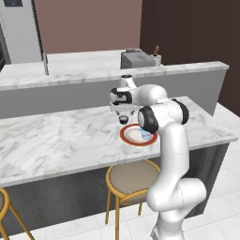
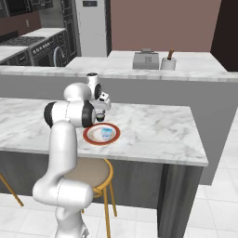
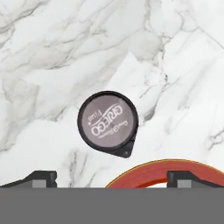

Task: Place two yogurt containers on each plate.

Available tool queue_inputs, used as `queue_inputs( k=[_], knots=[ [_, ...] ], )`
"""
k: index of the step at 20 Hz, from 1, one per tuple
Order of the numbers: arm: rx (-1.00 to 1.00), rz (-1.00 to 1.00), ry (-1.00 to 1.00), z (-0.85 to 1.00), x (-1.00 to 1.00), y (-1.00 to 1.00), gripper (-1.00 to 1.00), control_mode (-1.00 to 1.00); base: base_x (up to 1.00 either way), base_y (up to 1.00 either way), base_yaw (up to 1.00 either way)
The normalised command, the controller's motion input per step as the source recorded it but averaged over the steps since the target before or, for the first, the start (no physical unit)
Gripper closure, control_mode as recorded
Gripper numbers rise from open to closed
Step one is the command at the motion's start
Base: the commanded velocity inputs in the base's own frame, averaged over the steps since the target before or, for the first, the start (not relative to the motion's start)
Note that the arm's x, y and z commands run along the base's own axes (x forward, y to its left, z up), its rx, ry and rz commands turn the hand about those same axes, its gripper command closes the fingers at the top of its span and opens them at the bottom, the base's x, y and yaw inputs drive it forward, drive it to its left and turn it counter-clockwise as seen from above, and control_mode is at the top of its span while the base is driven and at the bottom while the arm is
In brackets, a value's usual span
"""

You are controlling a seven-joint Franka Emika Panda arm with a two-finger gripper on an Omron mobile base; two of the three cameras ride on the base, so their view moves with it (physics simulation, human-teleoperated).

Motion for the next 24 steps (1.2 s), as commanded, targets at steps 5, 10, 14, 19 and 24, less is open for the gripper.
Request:
queue_inputs(
  k=[5, 10, 14, 19, 24],
  knots=[
    [0.03, 0.00, 0.01, -0.06, 0.01, 0.00, -1.00, -1.00, 0.00, 0.00, 0.00],
    [0.00, 0.00, 0.01, -0.21, 0.19, 0.00, -1.00, -1.00, 0.00, 0.00, 0.00],
    [0.00, 0.00, 0.00, -0.24, 0.31, 0.00, -1.00, -1.00, 0.00, 0.00, 0.00],
    [0.00, 0.00, 0.00, -0.15, 0.25, 0.00, -1.00, -1.00, 0.00, 0.00, 0.00],
    [0.00, 0.00, 0.00, -0.05, 0.05, 0.00, -1.00, -1.00, 0.00, 0.00, 0.00]
  ],
)
